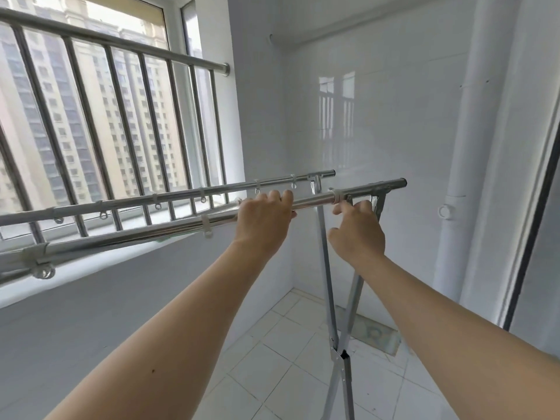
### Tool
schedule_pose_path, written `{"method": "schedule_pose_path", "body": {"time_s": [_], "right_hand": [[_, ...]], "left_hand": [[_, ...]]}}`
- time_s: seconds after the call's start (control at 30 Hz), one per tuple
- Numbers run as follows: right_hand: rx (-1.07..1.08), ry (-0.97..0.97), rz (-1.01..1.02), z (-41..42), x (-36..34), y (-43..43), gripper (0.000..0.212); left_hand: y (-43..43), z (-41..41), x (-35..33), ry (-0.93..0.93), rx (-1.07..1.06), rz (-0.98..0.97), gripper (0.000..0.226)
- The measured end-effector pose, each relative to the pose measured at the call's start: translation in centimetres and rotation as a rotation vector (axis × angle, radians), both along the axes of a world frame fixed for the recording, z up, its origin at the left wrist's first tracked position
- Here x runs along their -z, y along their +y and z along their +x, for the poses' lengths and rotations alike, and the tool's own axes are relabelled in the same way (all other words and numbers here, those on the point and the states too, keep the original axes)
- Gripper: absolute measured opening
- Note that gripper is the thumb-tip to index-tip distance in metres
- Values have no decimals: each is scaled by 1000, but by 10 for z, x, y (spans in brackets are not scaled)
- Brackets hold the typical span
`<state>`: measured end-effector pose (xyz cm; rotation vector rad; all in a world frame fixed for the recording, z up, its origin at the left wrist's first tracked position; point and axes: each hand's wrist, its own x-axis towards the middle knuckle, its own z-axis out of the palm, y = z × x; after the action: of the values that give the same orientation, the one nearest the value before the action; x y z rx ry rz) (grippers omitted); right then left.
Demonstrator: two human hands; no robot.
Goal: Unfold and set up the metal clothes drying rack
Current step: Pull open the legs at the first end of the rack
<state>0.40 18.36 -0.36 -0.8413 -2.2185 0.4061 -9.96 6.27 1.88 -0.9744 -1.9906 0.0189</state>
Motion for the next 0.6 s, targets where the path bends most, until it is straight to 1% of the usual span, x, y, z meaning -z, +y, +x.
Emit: {"method": "schedule_pose_path", "body": {"time_s": [0.17,0.27,0.37,0.43,0.6], "right_hand": [[-17,-23,-2,-24,7,4,45],[-6,-50,-2,-37,15,7,46],[11,-85,-26,-46,25,13,49],[32,-95,-83,-51,29,19,51],[123,-92,-206,-57,30,47,55]], "left_hand": [[7,-33,-7,3,4,3,31],[11,-50,-10,-24,20,40,30],[13,-63,-6,19,40,64,30],[18,-68,0,57,59,49,36],[39,-74,8,69,93,45,55]]}}
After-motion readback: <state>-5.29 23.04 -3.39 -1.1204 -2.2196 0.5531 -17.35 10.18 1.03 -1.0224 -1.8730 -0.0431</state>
